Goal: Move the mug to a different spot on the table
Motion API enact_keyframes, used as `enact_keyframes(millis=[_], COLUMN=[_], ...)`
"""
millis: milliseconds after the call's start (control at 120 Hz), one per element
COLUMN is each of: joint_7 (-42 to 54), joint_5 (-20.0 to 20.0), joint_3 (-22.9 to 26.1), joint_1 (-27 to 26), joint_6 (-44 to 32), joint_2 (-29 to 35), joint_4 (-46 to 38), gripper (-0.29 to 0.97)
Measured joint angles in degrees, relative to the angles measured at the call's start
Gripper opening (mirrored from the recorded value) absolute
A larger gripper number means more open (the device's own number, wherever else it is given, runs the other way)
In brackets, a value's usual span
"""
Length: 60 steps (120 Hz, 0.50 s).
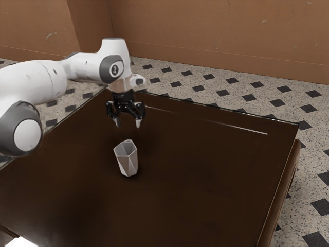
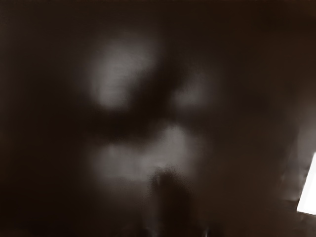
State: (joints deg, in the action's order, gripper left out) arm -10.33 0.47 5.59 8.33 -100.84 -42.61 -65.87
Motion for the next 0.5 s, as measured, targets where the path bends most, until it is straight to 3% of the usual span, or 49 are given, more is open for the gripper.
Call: enact_keyframes(millis=[108,217,383,500], joint_7=[1.27,2.71,4.15,4.29], joint_5=[1.71,2.34,2.65,2.64], joint_3=[0.77,1.76,3.18,-5.59], joint_1=[-0.01,0.03,-0.69,-11.21], joint_6=[-4.14,-6.49,-2.96,2.51], joint_2=[13.16,21.58,33.61,39.26], joint_4=[-14.42,-22.72,-24.98,-22.92], gripper=[0.63,0.65,0.67,0.67])
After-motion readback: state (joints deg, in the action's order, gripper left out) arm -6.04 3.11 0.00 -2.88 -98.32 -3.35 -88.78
